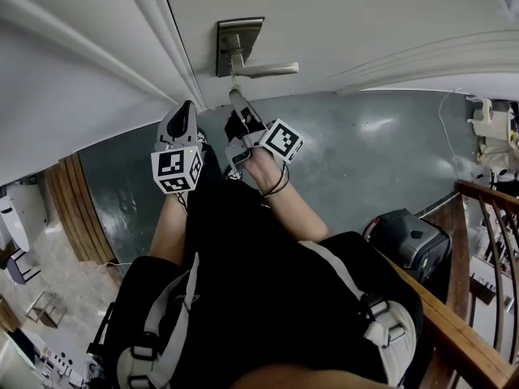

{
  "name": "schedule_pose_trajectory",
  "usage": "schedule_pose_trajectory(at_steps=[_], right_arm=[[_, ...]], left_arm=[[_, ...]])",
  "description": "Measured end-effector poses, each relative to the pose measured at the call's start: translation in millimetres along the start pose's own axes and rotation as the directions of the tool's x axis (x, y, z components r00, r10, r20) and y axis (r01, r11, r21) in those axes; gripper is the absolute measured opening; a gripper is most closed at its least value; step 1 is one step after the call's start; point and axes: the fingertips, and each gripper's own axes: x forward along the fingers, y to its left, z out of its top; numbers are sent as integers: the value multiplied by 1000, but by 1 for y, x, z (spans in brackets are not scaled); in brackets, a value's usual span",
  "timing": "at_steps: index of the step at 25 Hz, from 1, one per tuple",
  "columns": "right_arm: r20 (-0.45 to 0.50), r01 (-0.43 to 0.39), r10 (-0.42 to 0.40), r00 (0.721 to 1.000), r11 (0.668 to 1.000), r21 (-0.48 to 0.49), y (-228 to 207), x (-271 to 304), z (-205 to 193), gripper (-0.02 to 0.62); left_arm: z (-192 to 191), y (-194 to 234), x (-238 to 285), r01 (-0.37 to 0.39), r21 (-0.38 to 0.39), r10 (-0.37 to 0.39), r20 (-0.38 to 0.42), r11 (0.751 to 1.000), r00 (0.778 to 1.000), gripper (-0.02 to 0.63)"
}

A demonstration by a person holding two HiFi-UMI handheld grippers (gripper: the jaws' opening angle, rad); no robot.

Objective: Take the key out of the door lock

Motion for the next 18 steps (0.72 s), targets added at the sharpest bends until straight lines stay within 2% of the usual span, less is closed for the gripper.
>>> schedule_pose_trajectory(at_steps=[3, 8, 18], right_arm=[[-6, 9, -9, 1000, 999, -53, 4, -7, -2, 28], [-8, 71, -73, 997, 989, -132, -5, -20, 3, 29], [-54, 144, -177, 983, 914, -378, -4, -58, -12, 29]], left_arm=[[3, -6, -2, 4, 3, -4, 4, 1000, 1000, 23], [1, -16, -5, 19, 11, -19, 5, 1000, 1000, 23], [-7, -37, -29, 29, -4, -29, 9, 1000, 1000, 23]])
